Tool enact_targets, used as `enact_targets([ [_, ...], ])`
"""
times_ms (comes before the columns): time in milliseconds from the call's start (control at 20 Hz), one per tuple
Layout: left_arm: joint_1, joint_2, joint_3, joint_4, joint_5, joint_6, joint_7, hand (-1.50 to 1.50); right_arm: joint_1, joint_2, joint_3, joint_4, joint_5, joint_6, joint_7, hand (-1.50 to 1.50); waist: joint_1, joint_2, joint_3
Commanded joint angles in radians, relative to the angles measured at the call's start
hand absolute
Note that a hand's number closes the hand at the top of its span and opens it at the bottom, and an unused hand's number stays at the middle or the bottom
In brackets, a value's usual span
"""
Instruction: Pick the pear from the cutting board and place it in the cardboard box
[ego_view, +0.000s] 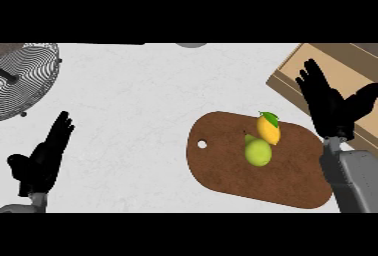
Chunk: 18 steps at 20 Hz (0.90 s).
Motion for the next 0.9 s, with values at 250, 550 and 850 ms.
enact_targets([
  [250, -0.222, 0.118, -0.09, -0.13, -0.136, -0.124, -0.058, 0.0, -0.366, -0.235, 0.024, 0.019, -0.035, 0.294, 0.171, -1.5, 0.014, -0.03, 0.026],
  [550, -0.22, 0.064, -0.143, -0.169, -0.139, -0.147, -0.012, 0.0, -0.342, -0.374, 0.141, 0.203, 0.117, 0.589, -0.049, -1.5, 0.022, -0.022, 0.029],
  [850, -0.279, 0.033, -0.151, -0.133, -0.155, -0.154, 0.024, 0.0, -0.392, -0.436, 0.248, 0.219, 0.283, 0.741, -0.283, -1.5, 0.018, -0.022, 0.028],
])
